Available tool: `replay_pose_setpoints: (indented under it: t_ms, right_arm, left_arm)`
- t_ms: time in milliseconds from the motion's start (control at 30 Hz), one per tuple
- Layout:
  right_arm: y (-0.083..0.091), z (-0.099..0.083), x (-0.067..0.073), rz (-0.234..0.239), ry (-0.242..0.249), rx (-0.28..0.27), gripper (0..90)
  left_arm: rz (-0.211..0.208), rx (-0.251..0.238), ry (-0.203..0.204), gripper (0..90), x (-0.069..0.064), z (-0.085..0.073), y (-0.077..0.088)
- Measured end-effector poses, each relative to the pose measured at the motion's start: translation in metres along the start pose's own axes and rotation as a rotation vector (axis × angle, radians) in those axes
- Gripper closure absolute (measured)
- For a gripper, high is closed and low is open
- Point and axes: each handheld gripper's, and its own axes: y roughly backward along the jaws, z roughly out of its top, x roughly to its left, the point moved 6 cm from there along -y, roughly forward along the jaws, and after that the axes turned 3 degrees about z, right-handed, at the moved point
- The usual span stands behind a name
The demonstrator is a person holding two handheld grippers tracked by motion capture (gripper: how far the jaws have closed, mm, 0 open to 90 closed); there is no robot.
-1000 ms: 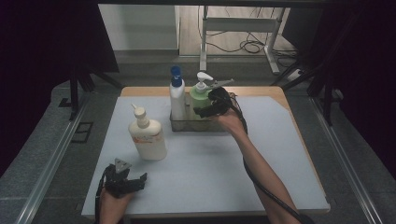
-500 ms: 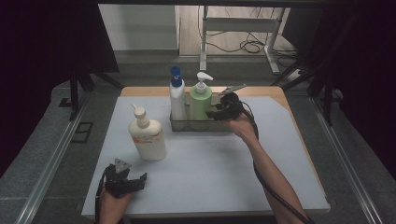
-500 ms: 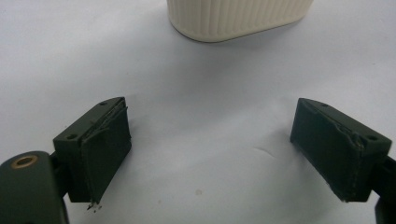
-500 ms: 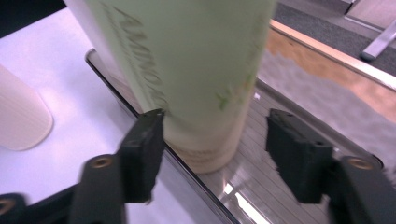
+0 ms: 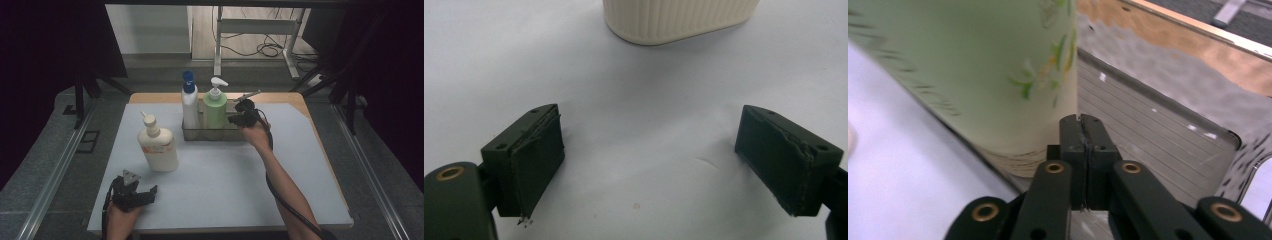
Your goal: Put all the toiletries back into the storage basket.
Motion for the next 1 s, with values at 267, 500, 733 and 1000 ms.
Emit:
replay_pose_setpoints:
  t_ms: [267,500,733,1000]
  right_arm:
    - [-0.013,0.003,0.002,-0.022,-0.018,0.032,90.0]
    - [-0.017,0.001,0.001,-0.018,-0.037,0.044,90.0]
    - [-0.023,0.002,0.007,-0.011,-0.037,0.052,90.0]
    - [-0.025,0.005,0.013,-0.021,-0.019,0.053,90.0]
  left_arm:
    - [0.000,0.000,0.000,11.8,0.000,0.000,0.000]
    - [0.000,0.000,0.000,11.8,0.000,0.000,0.000]
    - [0.000,0.000,0.000,11.8,0.000,0.000,0.000]
    - [0.000,0.001,0.000,11.8,0.000,0.000,0.000]
